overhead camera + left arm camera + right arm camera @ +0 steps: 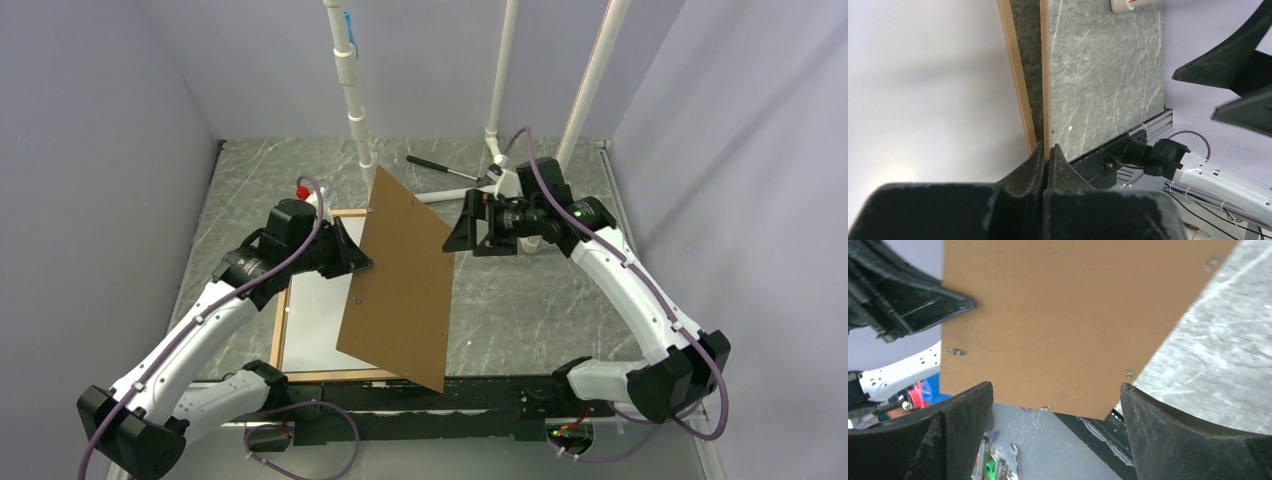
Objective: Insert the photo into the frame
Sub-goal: Pick up the photo frame item at the center of the board.
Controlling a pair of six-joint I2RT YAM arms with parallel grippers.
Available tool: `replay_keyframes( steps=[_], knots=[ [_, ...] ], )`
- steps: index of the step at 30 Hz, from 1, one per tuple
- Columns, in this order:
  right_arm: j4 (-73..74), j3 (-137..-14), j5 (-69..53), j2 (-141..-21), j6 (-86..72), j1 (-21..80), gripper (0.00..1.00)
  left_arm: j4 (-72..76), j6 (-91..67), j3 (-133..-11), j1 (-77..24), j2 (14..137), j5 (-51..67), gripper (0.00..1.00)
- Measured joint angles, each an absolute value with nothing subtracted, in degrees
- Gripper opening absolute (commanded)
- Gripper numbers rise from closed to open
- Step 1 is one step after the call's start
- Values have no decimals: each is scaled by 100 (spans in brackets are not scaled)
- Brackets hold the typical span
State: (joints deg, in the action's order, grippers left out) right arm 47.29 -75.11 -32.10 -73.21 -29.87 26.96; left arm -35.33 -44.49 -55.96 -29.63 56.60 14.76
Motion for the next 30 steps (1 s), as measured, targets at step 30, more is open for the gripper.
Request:
replay_keyframes(
  steps=[30],
  knots=[
    [2091, -4493, -6073, -5806, -3647, 270, 98, -1857, -5450, -4733, -2963, 3065, 1098, 0]
  ],
)
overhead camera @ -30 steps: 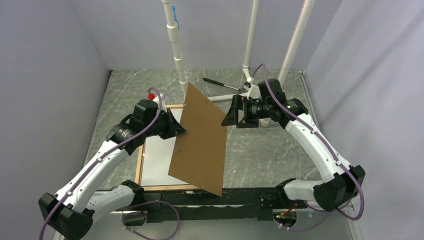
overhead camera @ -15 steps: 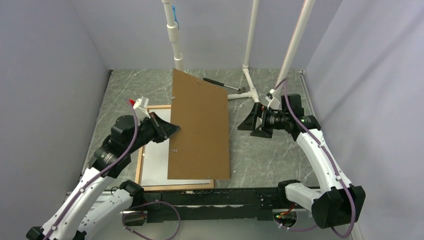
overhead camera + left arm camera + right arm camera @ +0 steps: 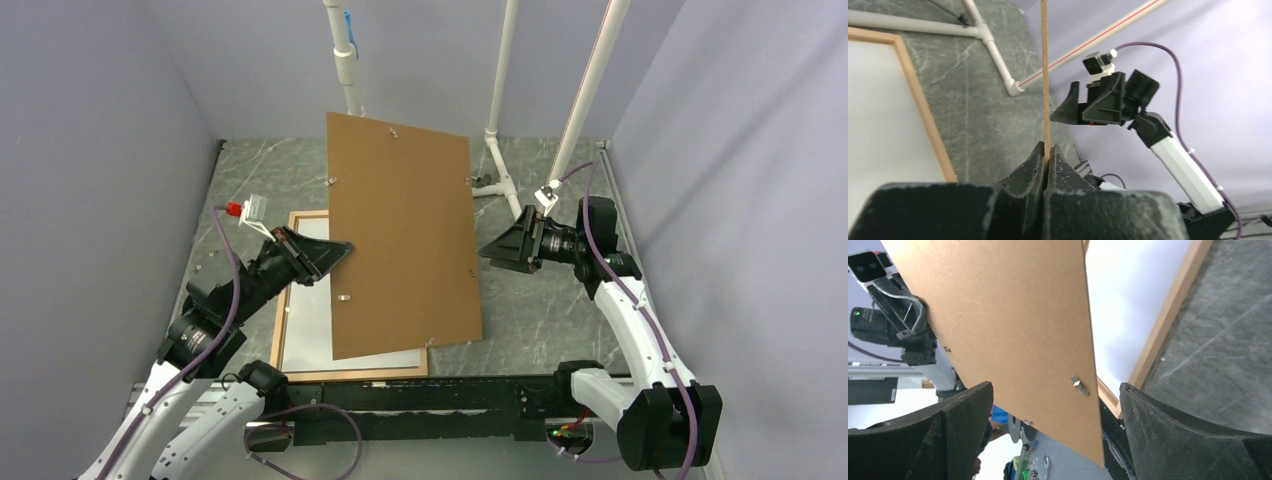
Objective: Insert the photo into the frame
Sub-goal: Pick up the photo frame item at the center of the board.
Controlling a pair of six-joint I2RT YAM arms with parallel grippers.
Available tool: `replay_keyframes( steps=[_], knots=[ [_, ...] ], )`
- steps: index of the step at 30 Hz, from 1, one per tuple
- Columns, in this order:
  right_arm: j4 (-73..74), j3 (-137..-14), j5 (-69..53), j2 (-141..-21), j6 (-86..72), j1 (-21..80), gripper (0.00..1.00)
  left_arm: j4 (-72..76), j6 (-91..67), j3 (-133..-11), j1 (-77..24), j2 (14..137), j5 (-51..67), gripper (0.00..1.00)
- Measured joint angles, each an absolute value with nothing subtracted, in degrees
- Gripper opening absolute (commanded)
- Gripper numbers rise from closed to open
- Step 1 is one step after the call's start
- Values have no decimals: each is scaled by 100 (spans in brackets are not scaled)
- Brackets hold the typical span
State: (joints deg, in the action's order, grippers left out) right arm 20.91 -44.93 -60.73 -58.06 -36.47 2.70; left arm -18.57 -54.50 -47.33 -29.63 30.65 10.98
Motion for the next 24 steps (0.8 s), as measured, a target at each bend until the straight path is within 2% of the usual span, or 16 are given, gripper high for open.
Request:
replay_keyframes(
  steps=[10, 24],
  knots=[
    [1039, -4447, -6543, -5889, -4226, 266, 95, -1057, -5778, -4733, -2963, 3267, 1837, 0],
    [-698, -4519, -6958, -5422, -5494, 110, 64, -307, -6123, -4442, -2792, 3393, 2152, 0]
  ],
)
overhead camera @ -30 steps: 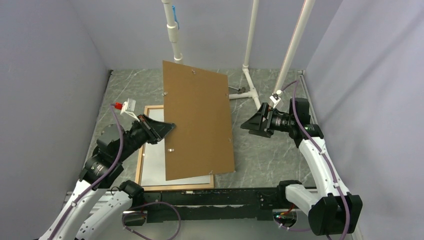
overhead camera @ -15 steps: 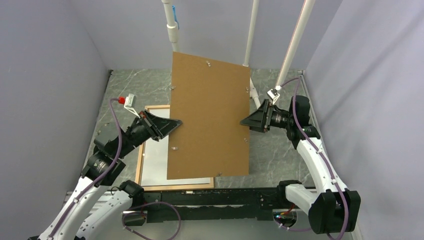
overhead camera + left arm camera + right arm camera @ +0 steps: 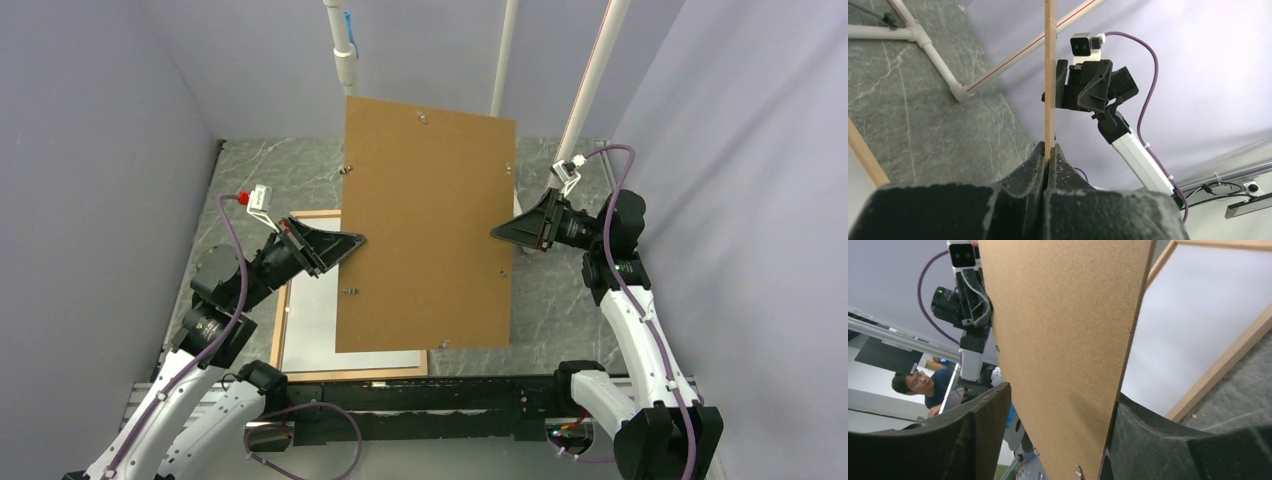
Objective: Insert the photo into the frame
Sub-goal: Pick up the photo frame item at the center of the board.
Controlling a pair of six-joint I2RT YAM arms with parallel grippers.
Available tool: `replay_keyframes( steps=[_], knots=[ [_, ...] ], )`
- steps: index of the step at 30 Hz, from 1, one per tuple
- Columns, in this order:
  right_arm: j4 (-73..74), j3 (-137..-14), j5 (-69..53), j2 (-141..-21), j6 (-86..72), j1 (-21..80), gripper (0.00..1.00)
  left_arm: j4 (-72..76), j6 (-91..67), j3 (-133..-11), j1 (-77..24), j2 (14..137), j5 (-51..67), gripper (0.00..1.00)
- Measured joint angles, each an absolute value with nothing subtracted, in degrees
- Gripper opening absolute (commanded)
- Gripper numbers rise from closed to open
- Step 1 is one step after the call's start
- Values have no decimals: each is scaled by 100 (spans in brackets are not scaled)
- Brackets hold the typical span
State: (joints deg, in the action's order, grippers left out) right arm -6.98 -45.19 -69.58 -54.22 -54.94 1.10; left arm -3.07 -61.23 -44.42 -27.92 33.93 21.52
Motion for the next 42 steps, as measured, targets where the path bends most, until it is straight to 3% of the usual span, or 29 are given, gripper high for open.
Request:
replay_keyframes(
  steps=[7, 17, 20, 23, 26, 28, 29, 31, 38, 42],
  knots=[
    [-2021, -4442, -6938, -5406, -6534, 38, 34, 145, -6440, -4187, -2416, 3308, 2414, 0],
    [-6053, -4064, -7166, -6213, -9579, 30, 17, 532, -6766, -4042, -2064, 3297, 2766, 0],
    [-6855, -4047, -7286, -6440, -10215, 32, 2, 585, -6825, -4040, -2045, 3310, 2814, 0],
    [-7234, -4007, -7402, -6504, -10501, 32, 0, 596, -6834, -4040, -2043, 3326, 2882, 0],
    [-7150, -3992, -7432, -6462, -10416, 27, 0, 561, -6820, -4040, -2018, 3326, 2908, 17],
    [-6694, -3992, -7452, -6337, -10119, 30, 0, 480, -6766, -4040, -1999, 3326, 2902, 61],
    [-6359, -3997, -7448, -6228, -9883, 34, 0, 399, -6650, -4040, -1986, 3334, 2875, 77],
    [-5374, -4086, -7502, -5929, -9100, 82, 0, 163, -6504, -4040, -1957, 3411, 2842, 95],
    [30, -5848, -6606, -5535, -5151, 134, 0, -1061, -6055, -4195, -1905, 3758, 2569, 100],
    [1496, -6099, -5902, -5537, -4171, 91, 0, -2073, -5577, -4615, -1896, 4016, 2134, 99]
  ],
)
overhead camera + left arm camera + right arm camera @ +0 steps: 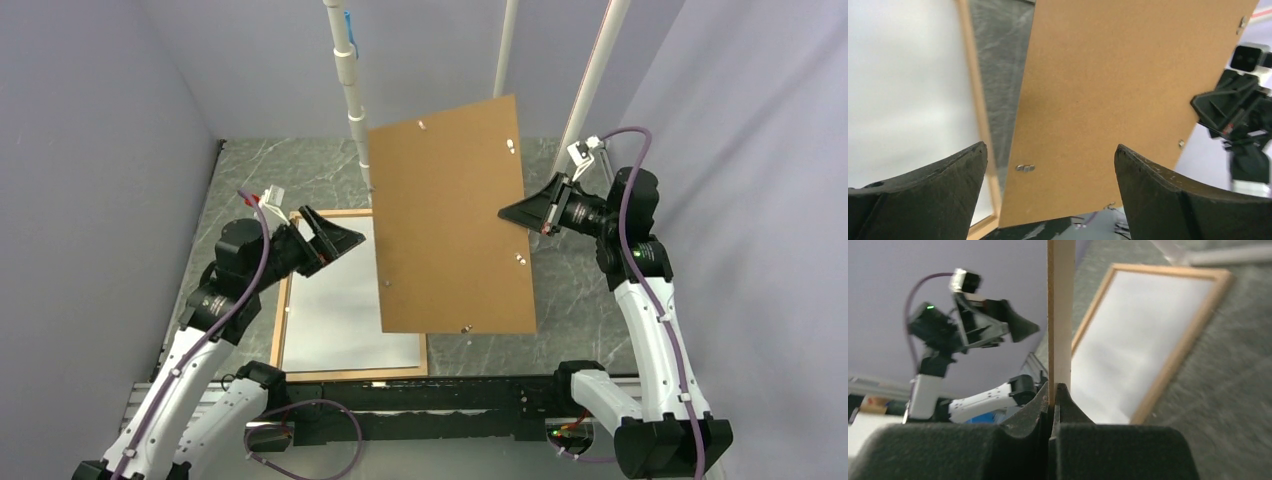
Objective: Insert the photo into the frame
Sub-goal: Move the photo frame to the center of the board.
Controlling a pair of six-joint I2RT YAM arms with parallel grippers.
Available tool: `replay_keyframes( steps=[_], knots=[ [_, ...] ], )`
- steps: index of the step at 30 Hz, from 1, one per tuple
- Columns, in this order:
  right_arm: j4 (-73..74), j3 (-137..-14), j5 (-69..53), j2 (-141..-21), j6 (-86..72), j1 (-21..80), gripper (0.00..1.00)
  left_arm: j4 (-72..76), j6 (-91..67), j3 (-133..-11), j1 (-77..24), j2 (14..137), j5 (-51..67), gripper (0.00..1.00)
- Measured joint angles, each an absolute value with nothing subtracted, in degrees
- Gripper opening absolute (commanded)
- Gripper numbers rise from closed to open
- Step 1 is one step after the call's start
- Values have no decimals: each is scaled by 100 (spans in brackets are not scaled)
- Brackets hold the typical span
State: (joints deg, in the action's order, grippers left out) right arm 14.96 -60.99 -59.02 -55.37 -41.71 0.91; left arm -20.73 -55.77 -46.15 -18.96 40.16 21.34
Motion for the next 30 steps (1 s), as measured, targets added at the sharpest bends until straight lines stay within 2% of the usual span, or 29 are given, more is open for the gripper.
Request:
replay_keyframes(
  steps=[6, 11, 20, 30],
  knots=[
    [3059, -6114, -4980, -5699, -3433, 49, 0, -3400, -4829, -5144, -1894, 4619, 1240, 99],
    [3997, -6396, -4180, -5714, -3052, 45, 0, -3865, -4462, -5142, -1907, 5308, 1015, 93],
    [4825, -7426, -2923, -5446, -2729, 40, 0, -2923, -4584, -4888, -2875, 6936, 1339, 86],
    [5054, -8014, -2845, -5277, -2689, 40, 0, -1111, -5183, -4866, -3605, 8764, 1951, 64]
  ],
)
